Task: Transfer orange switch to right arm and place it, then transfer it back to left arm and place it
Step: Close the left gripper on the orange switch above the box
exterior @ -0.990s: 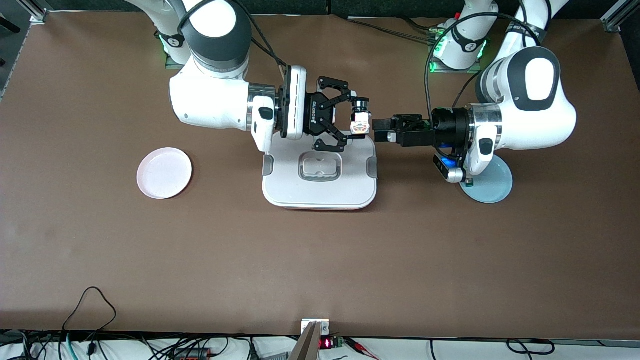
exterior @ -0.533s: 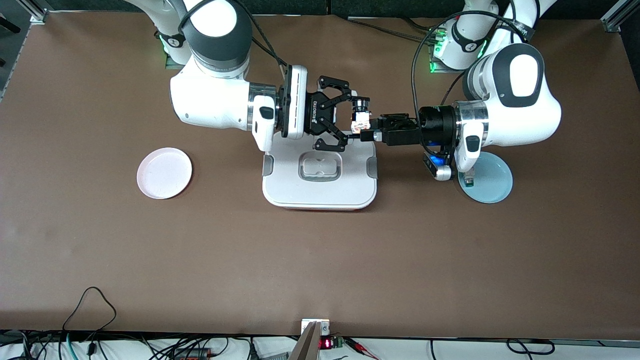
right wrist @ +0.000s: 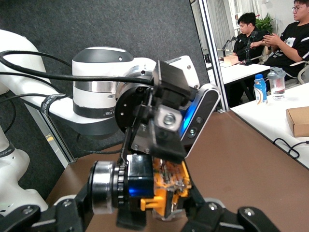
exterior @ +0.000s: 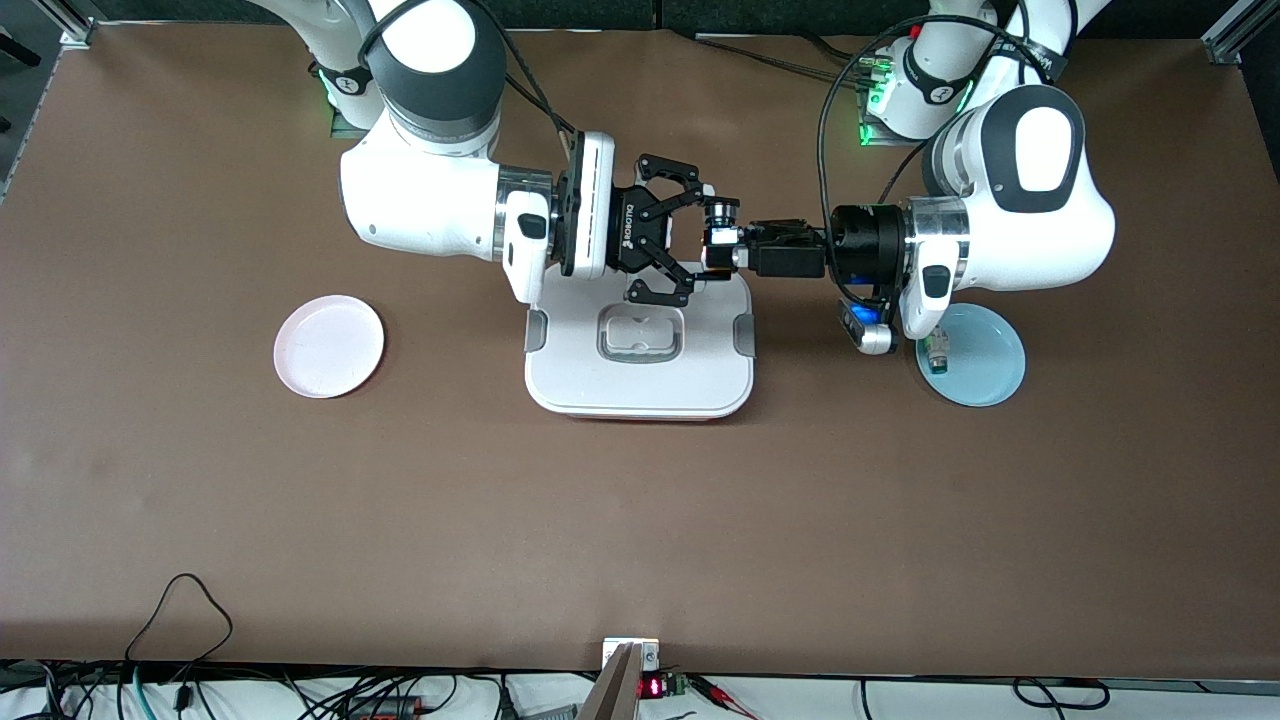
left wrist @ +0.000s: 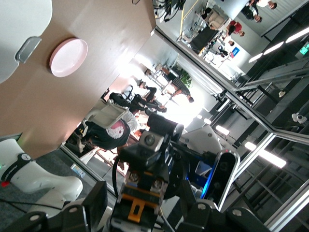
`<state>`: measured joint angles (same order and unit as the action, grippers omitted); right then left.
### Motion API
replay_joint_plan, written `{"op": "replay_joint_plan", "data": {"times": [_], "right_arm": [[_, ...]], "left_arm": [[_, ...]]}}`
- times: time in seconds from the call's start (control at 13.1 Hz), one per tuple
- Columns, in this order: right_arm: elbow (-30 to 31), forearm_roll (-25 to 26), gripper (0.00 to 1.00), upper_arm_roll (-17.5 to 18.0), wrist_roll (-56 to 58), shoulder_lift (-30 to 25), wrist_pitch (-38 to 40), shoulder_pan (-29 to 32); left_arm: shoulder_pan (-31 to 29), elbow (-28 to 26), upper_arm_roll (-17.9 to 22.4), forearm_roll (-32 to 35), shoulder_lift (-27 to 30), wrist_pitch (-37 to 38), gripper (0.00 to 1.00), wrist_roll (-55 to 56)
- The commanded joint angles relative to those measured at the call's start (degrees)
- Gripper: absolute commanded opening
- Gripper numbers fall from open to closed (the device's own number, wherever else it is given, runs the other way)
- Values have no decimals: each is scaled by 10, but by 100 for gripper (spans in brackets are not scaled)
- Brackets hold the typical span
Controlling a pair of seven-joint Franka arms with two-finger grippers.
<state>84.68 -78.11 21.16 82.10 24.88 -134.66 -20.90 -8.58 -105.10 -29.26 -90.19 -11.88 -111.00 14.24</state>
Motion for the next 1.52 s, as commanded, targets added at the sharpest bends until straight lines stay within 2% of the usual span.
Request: {"op": "replay_joint_plan", "data": {"times": [0.0, 0.53, 0.76, 0.84, 0.91, 0.99, 1.45], "right_arm": [[-12, -16, 24, 0, 10, 6, -12, -5], [-10, -16, 24, 0, 10, 6, -13, -5], [-9, -16, 27, 0, 10, 5, -12, -5], [-7, -17, 42, 0, 7, 5, -12, -5], [-7, -17, 89, 0, 9, 4, -12, -5], [-7, -17, 100, 0, 5, 3, -11, -5], [-7, -17, 100, 0, 1, 2, -11, -5]], "left_arm": [[-14, -2, 0, 0, 5, 33, 56, -15], [-15, -1, 1, 7, 1, 33, 14, -27], [-15, -1, 1, 7, 1, 33, 9, -27], [-15, -1, 2, 7, 1, 33, 9, -27], [-15, -1, 3, 7, 1, 33, 9, -27], [-16, -1, 3, 7, 1, 33, 9, -27], [-16, 1, 4, 8, 3, 33, 8, -26]]}}
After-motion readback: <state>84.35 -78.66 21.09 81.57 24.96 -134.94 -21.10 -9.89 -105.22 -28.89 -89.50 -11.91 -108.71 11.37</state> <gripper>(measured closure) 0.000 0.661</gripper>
